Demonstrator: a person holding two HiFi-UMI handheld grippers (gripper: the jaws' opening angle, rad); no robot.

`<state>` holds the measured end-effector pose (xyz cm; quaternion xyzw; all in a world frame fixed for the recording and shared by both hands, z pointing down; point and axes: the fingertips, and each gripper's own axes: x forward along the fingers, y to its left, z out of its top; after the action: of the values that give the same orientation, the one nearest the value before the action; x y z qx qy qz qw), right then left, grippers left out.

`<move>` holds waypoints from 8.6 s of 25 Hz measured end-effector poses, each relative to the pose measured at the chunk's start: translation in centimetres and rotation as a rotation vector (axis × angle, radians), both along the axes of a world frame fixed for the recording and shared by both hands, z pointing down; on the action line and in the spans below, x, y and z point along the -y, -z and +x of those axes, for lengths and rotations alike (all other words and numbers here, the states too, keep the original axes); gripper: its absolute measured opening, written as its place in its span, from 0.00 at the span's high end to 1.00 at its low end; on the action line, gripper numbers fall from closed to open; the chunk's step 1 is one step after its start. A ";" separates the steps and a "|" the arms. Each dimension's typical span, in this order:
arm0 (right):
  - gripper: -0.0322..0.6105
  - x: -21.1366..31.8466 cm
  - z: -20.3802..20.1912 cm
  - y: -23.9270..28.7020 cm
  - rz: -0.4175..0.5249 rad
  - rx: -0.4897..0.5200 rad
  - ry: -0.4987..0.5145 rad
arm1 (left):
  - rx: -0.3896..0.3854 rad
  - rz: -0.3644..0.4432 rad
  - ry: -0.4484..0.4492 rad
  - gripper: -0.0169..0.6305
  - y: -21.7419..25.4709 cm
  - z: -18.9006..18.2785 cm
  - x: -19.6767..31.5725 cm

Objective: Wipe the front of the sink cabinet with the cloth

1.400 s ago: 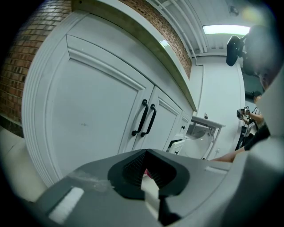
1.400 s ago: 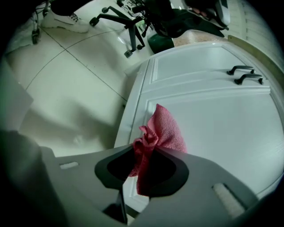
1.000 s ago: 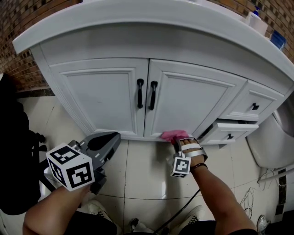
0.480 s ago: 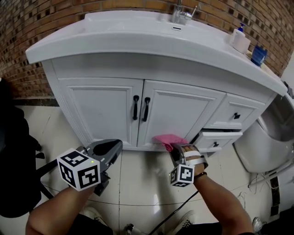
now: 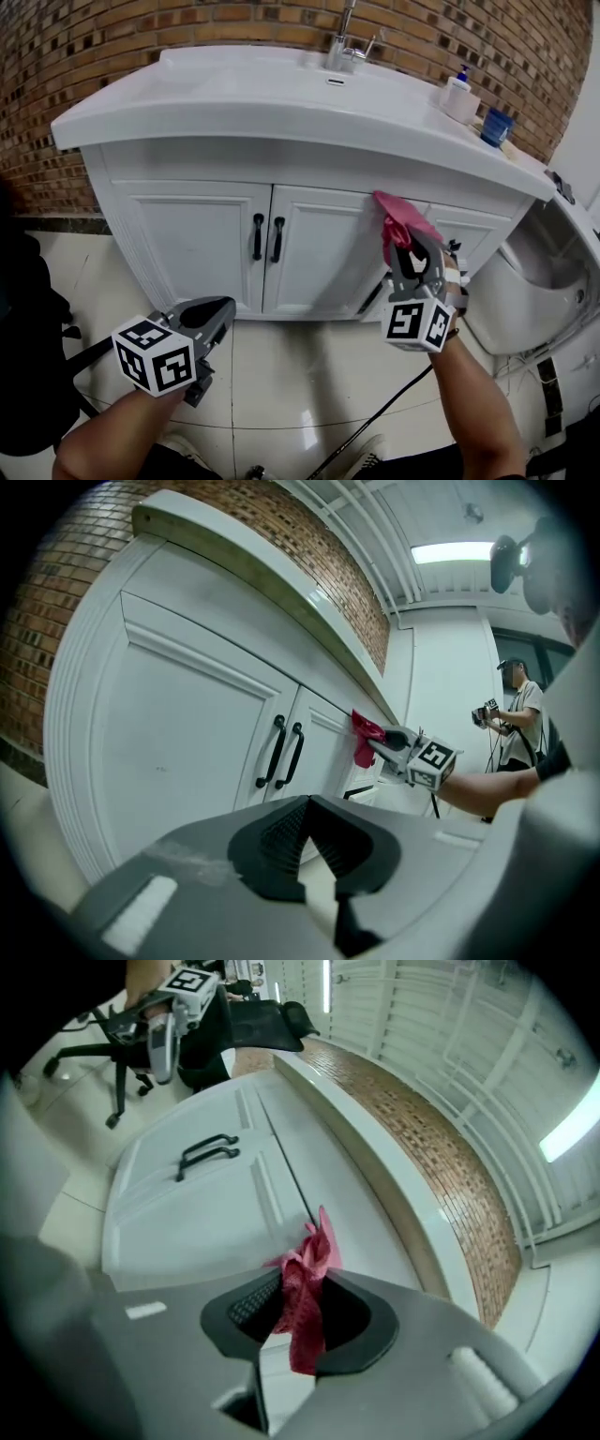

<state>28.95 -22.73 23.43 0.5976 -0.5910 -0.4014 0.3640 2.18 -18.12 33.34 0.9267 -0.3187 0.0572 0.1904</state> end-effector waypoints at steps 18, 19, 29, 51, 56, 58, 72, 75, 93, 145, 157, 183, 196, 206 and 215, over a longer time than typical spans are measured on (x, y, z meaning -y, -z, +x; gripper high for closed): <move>0.79 4.1 0.9 -7.3 -0.051 -0.087 -0.074 | 0.016 -0.004 -0.011 0.96 -0.7 0.6 0.3; 0.79 4.1 0.8 -8.4 -0.064 -0.086 -0.071 | 0.019 -0.006 -0.014 0.96 -0.9 0.8 0.3; 0.79 4.1 0.1 -16.5 -0.152 -0.028 -0.048 | 0.024 -0.029 -0.020 0.96 -1.5 1.9 0.8; 0.79 3.4 0.5 -36.9 -0.535 -0.114 -0.062 | 0.041 -0.090 0.008 0.96 -3.5 0.7 1.8; 0.79 3.3 1.0 -38.9 -0.581 -0.098 -0.098 | 0.034 -0.090 0.030 0.96 -3.3 -0.7 2.0; 0.79 3.3 1.0 -39.2 -0.591 -0.100 -0.103 | 0.027 -0.087 0.041 0.96 -3.0 -1.3 2.1; 0.79 -0.8 -9.8 -37.2 -0.714 -0.073 0.130 | -0.065 -0.041 0.102 0.96 -0.2 -5.1 1.3; 0.79 -1.7 -16.4 -30.4 -0.585 -0.055 0.280 | -0.095 -0.027 0.136 0.96 0.9 -6.5 0.9; 0.79 2.9 -28.9 2.6 0.053 -0.138 0.351 | -0.130 0.040 0.253 0.96 2.9 -13.7 0.1; 0.79 6.2 -30.2 -35.8 -0.498 -0.218 0.328 | -0.032 0.020 0.262 0.96 -0.1 -15.7 1.3; 0.80 4.2 -31.9 -32.7 -0.592 -0.158 0.363 | 0.002 0.038 0.256 0.96 -0.1 -16.8 0.6; 0.79 6.8 -41.8 0.8 0.039 -0.146 0.442 | -0.056 0.134 0.286 0.96 3.1 -18.2 -0.2; 0.79 7.6 -43.8 -8.1 -0.104 -0.249 0.473 | -0.059 0.109 0.284 0.96 2.8 -18.5 -0.1; 0.79 7.3 -44.2 -16.4 -0.223 -0.246 0.502 | -0.045 0.085 0.280 0.96 2.0 -18.6 -0.1; 0.79 7.1 -44.4 -25.3 -0.343 -0.300 0.520 | -0.048 0.065 0.284 0.96 1.6 -19.2 -0.1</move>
<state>-15.43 -29.84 48.76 0.2914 -0.7221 -0.4589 0.4278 -17.02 -18.07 31.74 0.8792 -0.4436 -0.0029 0.1741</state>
